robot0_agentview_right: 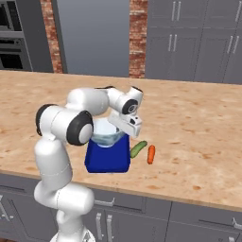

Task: Place the two vegetables and bowl onto the tray for setting up a vegetable dip station.

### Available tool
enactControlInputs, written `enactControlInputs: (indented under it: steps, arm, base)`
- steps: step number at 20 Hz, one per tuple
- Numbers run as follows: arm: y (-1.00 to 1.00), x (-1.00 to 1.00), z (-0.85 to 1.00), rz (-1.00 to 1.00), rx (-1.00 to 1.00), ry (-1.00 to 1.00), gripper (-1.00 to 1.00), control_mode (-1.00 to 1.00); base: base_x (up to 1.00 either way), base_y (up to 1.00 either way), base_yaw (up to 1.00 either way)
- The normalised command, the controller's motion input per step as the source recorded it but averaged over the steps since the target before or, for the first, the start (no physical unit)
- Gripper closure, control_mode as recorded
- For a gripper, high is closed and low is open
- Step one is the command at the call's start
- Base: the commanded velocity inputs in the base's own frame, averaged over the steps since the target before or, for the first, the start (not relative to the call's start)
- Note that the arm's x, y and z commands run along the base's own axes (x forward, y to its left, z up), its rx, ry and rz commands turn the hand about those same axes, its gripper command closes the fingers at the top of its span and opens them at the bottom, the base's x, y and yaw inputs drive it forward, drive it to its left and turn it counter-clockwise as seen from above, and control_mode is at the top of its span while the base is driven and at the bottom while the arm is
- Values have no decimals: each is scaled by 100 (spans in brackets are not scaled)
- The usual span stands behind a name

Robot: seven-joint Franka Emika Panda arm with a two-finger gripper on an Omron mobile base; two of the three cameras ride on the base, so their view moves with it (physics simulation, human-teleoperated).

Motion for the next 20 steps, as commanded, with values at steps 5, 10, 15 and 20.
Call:
enactControlInputs:
  steps: [5, 10, 15, 20]
  arm:
    - [-16, 0, -14, 11, 2, -31, 100, -100]
    - [-8, 1, 9, 4, 0, -14, 100, -100]
    - [11, 1, 1, 2, -6, 17, 100, -100]
    - [1, 15, 0, 0, -4, 11, 100, -100]
  base:
    - [0, 0, 0]
    - [0, 0, 0]
    - [0, 0, 0]
    - [0, 0, 0]
